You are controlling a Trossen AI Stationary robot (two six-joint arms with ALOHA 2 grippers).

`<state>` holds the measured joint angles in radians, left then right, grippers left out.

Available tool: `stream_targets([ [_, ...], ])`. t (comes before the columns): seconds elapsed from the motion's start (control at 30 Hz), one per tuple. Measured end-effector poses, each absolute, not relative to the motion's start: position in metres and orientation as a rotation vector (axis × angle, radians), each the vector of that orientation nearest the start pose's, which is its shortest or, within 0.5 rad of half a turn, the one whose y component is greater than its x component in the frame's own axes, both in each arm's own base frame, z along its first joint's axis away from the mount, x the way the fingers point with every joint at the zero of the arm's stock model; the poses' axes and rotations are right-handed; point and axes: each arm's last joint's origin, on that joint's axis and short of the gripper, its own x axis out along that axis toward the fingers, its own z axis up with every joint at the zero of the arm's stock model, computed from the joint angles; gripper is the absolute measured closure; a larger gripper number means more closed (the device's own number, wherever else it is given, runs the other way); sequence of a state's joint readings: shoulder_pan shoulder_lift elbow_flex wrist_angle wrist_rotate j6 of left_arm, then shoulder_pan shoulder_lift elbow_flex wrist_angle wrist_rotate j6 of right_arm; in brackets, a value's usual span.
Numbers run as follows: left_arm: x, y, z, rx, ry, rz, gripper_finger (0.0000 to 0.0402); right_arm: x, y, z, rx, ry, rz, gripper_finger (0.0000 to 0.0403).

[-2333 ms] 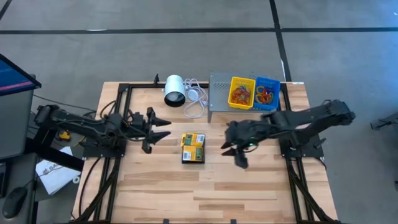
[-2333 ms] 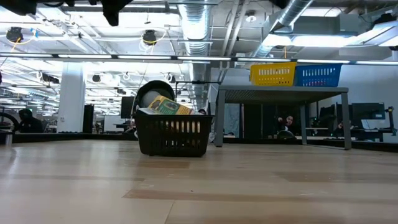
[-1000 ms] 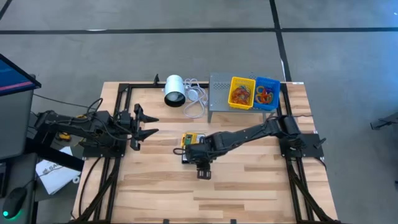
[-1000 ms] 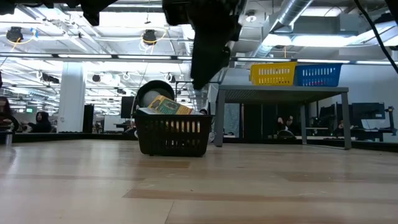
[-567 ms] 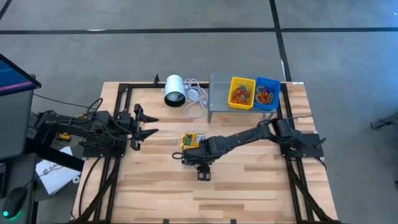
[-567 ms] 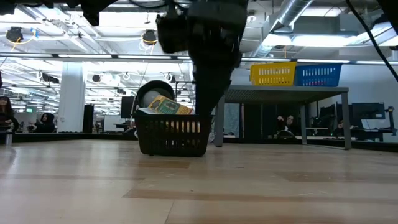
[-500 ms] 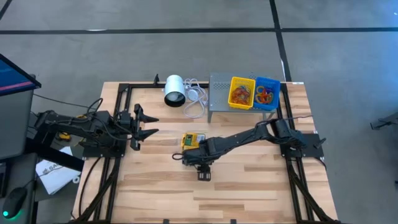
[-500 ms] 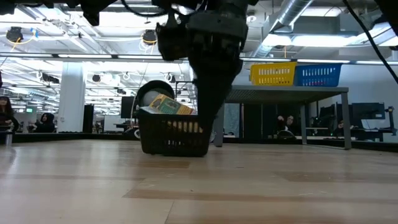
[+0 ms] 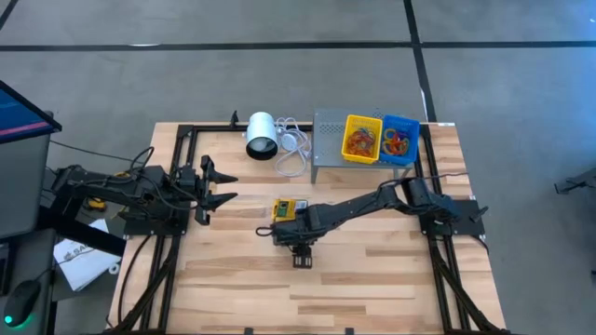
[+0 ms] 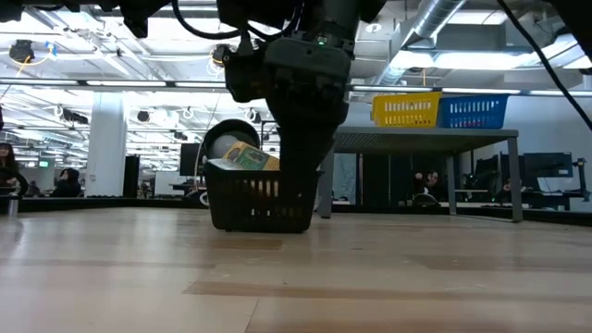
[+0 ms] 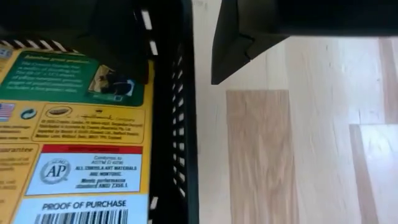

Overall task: Pick & Place Office Desk Supplies
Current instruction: Put the black basket filled with crayons on the shelf

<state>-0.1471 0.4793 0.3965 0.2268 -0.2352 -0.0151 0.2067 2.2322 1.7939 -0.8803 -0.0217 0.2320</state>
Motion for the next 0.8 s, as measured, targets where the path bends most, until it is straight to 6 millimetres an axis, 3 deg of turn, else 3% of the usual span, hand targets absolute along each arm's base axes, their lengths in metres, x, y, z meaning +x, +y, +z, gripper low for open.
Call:
stream_targets([
  [0.63,0.129,-0.012,0.279,-0.042,-0.142,0.087,0.0206,0.44,0.094,0.147,0.089,1.358,0.064,0.0271],
  [0.8,0.129,-0.012,0.279,-0.042,-0.142,0.087,0.0206,0.439,0.093,0.147,0.087,1.368,0.062,0.0325],
])
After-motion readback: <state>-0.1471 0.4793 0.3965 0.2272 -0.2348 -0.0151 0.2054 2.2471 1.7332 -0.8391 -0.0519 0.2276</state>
